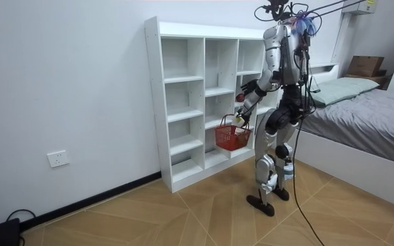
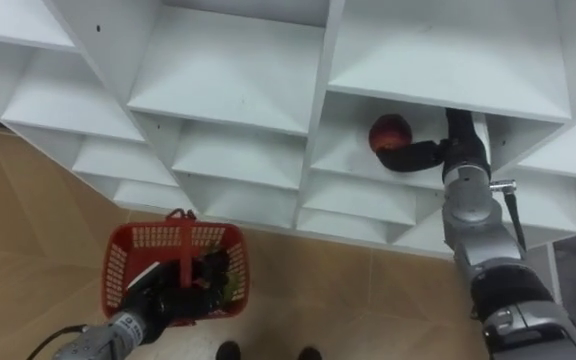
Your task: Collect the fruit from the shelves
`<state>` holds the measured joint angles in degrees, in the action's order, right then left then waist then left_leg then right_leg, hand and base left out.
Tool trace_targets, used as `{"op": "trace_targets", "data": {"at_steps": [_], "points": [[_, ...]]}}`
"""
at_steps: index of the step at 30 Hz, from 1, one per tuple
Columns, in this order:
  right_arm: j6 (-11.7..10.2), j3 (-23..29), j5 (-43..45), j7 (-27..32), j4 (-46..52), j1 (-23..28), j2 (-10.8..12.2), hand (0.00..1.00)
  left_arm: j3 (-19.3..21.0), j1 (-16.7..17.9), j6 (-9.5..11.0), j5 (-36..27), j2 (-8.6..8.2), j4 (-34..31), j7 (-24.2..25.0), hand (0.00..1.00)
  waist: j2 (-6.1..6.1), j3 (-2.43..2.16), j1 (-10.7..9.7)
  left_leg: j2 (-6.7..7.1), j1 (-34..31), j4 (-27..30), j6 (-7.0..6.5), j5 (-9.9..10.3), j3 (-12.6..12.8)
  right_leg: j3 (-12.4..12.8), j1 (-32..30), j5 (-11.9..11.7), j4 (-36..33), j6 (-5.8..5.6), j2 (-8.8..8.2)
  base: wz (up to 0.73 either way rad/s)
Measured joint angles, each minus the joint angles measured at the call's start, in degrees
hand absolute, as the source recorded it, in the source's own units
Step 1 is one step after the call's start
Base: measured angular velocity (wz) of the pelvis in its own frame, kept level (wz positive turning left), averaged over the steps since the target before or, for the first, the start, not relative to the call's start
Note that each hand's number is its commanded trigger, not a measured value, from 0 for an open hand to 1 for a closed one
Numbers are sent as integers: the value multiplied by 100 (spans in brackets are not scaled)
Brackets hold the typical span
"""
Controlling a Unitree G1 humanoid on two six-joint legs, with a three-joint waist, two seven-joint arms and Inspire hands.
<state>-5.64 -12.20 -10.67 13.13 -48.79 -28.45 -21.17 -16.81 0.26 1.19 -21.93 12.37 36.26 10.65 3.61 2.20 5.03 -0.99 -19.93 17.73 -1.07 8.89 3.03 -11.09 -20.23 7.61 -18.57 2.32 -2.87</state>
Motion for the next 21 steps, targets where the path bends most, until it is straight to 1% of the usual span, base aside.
{"op": "trace_targets", "data": {"at_steps": [2,5,9,12,14,18,21], "points": [[1,0,25,0,-20,0,0,0,-77,-77,0,0,-7,99,0,100,-1,1,-7,19,-2,2,-7,-13,2,0,-8,30,-19,4,-22,0],[12,1,45,1,-43,0,0,0,-137,-91,0,-3,-8,154,1,100,0,1,-11,41,-22,4,-14,-20,3,-2,-43,61,-55,-1,-49,0],[29,0,43,7,-59,-28,0,0,-183,-133,-4,-10,-22,215,1,100,14,14,-1,101,-67,6,-33,-35,12,1,-178,155,-239,-19,-133,3],[56,-6,31,0,-306,-155,5,0,-248,-174,-5,-9,-22,222,-1,100,22,21,20,103,-72,2,-35,-36,15,1,-186,164,-252,-22,-135,0],[78,-6,25,-4,-434,-262,5,0,-260,-195,-5,-9,-28,222,-3,100,30,35,25,104,-73,-7,-35,-36,15,0,-187,173,-245,-22,-134,0],[85,-6,19,-6,-493,-317,6,0,-288,-249,-5,-8,-48,324,-13,100,41,59,18,102,-73,-28,-35,-36,19,0,-186,174,-222,-22,-127,0],[141,-6,110,-6,-476,-350,23,0,-298,-250,-6,-9,-77,378,-59,100,46,63,28,98,-138,-32,-35,-36,88,28,-274,174,-231,-22,-125,-4]]}}
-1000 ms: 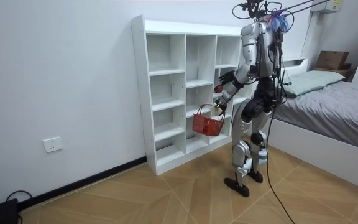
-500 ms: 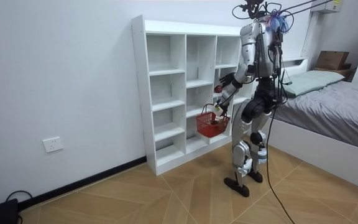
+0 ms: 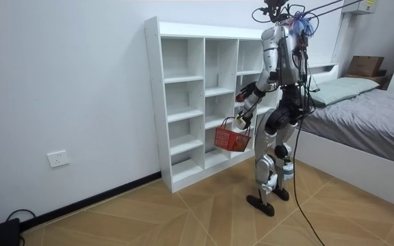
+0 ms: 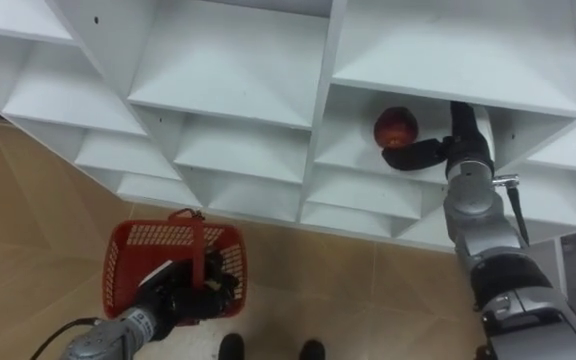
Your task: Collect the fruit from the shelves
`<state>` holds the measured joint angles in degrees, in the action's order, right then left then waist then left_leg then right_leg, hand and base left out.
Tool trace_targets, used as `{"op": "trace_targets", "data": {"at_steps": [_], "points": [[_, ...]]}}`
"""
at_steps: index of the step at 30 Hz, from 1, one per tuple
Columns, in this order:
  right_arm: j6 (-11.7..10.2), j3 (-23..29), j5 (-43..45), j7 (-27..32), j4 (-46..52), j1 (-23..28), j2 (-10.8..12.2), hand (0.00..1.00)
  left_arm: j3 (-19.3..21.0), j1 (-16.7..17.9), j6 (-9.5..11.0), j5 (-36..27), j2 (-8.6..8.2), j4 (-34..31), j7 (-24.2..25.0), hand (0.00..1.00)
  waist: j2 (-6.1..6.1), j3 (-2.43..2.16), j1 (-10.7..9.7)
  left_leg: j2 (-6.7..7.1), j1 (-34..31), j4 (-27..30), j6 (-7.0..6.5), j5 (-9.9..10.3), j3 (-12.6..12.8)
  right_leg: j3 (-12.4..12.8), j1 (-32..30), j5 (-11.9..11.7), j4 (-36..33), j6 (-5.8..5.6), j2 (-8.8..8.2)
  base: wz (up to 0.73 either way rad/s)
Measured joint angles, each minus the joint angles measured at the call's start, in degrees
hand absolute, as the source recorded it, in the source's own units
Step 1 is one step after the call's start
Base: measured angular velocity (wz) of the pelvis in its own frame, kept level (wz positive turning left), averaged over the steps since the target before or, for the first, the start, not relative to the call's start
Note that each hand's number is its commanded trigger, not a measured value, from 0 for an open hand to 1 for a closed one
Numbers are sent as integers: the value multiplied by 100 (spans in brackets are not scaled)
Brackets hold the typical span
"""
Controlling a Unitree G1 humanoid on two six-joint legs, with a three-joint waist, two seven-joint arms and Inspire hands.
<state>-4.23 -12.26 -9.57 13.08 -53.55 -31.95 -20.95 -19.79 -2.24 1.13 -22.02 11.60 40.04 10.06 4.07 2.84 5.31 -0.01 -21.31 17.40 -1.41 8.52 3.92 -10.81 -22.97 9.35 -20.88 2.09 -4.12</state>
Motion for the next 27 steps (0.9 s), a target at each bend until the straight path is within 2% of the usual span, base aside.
{"op": "trace_targets", "data": {"at_steps": [6,12,21,27], "points": [[52,0,363,5,77,-23,24,0,-25,-8,-2,2,-65,36,-43,100,-6,-1,30,-11,-103,14,0,0,15,-4,-87,-2,-7,3,7,0],[52,1,662,77,77,-57,24,0,-24,-73,-2,4,-127,36,-32,100,-10,0,175,-15,-106,35,0,0,-13,-39,-98,-2,-76,4,-4,2],[40,0,676,113,245,-64,24,0,-27,-32,-19,-88,-142,3,-39,100,-26,-4,300,-7,-160,110,0,1,-45,-86,-123,9,-136,19,-31,2],[-4,-13,683,90,252,-64,24,0,-25,-25,-19,-88,-145,-66,-39,100,-48,-15,345,44,-175,123,0,0,-85,-111,-195,125,-312,23,-103,6]]}}
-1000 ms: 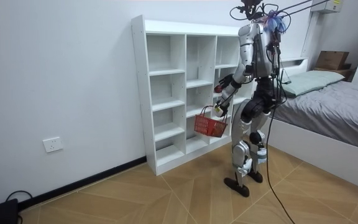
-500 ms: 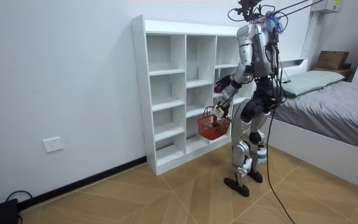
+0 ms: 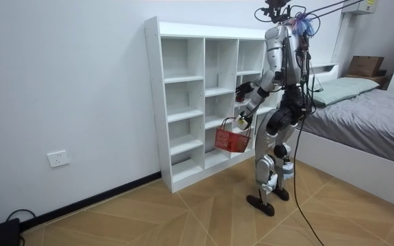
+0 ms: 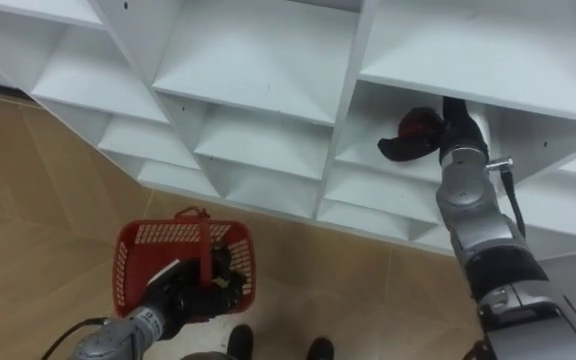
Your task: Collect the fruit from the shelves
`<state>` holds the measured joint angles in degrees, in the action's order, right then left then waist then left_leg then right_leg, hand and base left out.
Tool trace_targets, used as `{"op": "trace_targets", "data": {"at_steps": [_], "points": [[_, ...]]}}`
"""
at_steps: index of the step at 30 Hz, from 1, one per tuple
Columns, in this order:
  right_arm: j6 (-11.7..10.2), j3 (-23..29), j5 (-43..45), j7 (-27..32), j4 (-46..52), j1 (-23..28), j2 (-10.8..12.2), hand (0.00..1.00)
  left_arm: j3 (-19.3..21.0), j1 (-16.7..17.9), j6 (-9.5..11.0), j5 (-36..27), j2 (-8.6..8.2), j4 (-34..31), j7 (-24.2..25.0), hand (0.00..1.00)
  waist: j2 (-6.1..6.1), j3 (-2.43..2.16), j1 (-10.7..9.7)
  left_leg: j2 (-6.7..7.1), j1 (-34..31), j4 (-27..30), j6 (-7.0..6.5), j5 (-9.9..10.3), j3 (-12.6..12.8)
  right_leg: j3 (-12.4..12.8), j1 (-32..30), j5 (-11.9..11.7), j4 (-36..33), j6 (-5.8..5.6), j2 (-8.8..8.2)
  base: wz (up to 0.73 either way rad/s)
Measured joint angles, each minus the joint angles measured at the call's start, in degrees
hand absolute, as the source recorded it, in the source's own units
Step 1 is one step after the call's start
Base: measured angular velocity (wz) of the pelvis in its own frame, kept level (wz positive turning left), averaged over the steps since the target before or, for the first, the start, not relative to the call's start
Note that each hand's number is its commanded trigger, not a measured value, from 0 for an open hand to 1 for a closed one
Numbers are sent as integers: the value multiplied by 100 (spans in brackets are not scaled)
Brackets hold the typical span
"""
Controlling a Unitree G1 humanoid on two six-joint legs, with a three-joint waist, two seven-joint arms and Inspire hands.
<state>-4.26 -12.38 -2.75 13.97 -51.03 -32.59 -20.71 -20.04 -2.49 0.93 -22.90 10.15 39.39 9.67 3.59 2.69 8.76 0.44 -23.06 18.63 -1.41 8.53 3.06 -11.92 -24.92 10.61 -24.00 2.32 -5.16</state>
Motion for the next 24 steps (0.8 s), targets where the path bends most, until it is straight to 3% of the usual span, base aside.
{"op": "trace_targets", "data": {"at_steps": [6,24], "points": [[0,-5,107,-41,-13,3,2,0,-46,9,0,-6,-31,0,3,100,-72,-3,2,34,-15,25,-3,-2,-21,-87,-17,41,-82,-1,-67,5],[-4,-111,88,-192,-168,26,24,0,-163,62,0,-152,-43,2,121,100,-71,1,14,34,-39,29,-12,-10,7,-97,-17,45,-48,-3,-71,0]]}}
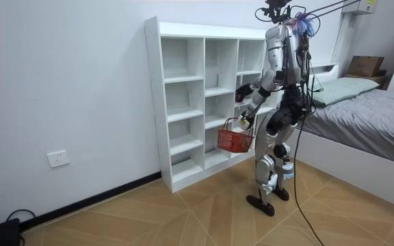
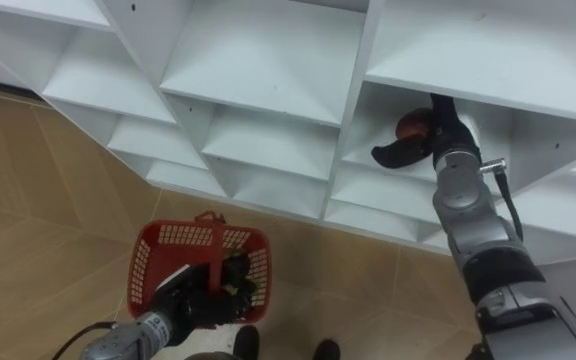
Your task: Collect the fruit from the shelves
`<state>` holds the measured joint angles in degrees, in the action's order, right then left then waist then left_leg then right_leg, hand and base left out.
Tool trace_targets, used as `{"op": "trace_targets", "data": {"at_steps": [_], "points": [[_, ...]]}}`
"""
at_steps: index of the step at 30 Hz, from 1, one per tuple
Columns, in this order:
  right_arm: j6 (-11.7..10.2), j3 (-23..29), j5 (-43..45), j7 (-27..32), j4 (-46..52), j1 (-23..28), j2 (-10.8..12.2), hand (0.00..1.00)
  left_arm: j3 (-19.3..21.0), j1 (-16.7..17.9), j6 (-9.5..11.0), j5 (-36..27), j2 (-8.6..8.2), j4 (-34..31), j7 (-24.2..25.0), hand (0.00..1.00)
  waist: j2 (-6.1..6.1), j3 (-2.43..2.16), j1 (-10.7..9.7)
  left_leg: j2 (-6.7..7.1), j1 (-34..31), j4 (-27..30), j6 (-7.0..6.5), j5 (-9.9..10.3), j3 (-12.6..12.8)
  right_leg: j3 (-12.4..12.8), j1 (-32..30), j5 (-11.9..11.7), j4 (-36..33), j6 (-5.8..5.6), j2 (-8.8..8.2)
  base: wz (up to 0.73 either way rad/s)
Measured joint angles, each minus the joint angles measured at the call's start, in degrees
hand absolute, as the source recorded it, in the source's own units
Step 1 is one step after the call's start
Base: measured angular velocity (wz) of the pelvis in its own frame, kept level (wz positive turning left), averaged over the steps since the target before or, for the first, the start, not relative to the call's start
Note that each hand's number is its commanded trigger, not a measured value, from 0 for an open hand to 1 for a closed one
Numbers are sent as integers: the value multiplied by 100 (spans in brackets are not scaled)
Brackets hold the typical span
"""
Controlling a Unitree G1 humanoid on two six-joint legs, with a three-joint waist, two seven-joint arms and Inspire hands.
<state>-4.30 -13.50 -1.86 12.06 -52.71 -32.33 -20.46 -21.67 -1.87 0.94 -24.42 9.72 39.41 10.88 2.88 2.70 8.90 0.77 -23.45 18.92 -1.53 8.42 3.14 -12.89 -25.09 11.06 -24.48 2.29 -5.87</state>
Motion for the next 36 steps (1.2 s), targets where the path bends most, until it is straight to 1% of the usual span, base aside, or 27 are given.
{"op": "trace_targets", "data": {"at_steps": [4,7,9,15,27,31,36], "points": [[0,-1,6,6,-109,0,0,0,0,2,1,-254,7,0,0,100,-1,1,21,-1,-5,-3,0,0,2,6,-10,2,-2,-2,-1,0],[0,-39,12,12,-127,0,0,0,-2,1,1,-296,3,0,0,100,-1,1,28,-1,-5,-3,0,0,2,5,-11,2,-4,-2,-1,0],[-15,-89,19,30,-158,0,-2,0,-3,2,1,-296,4,0,0,100,-2,1,28,-1,-5,-3,0,0,2,3,-11,2,-7,-2,-2,0],[-189,-94,35,36,-277,0,-2,0,-2,-2,1,-298,4,5,-7,100,-6,4,27,-1,-6,-2,0,0,9,8,-26,6,-3,1,-4,0],[-234,-94,95,119,-282,1,-2,0,-1,-1,1,-300,14,45,-20,100,-17,9,25,-2,-36,-7,0,0,4,2,-51,6,-16,1,-3,0],[-329,-94,105,218,-281,10,-2,0,0,-20,1,-295,14,46,-42,100,-19,8,22,-2,-107,4,0,0,2,1,-125,4,-26,3,-4,0],[-369,-94,214,236,-282,28,-2,0,-2,-46,1,-293,12,62,-65,100,-23,8,21,-3,-113,2,0,0,2,1,-132,4,-31,3,-3,0]]}}
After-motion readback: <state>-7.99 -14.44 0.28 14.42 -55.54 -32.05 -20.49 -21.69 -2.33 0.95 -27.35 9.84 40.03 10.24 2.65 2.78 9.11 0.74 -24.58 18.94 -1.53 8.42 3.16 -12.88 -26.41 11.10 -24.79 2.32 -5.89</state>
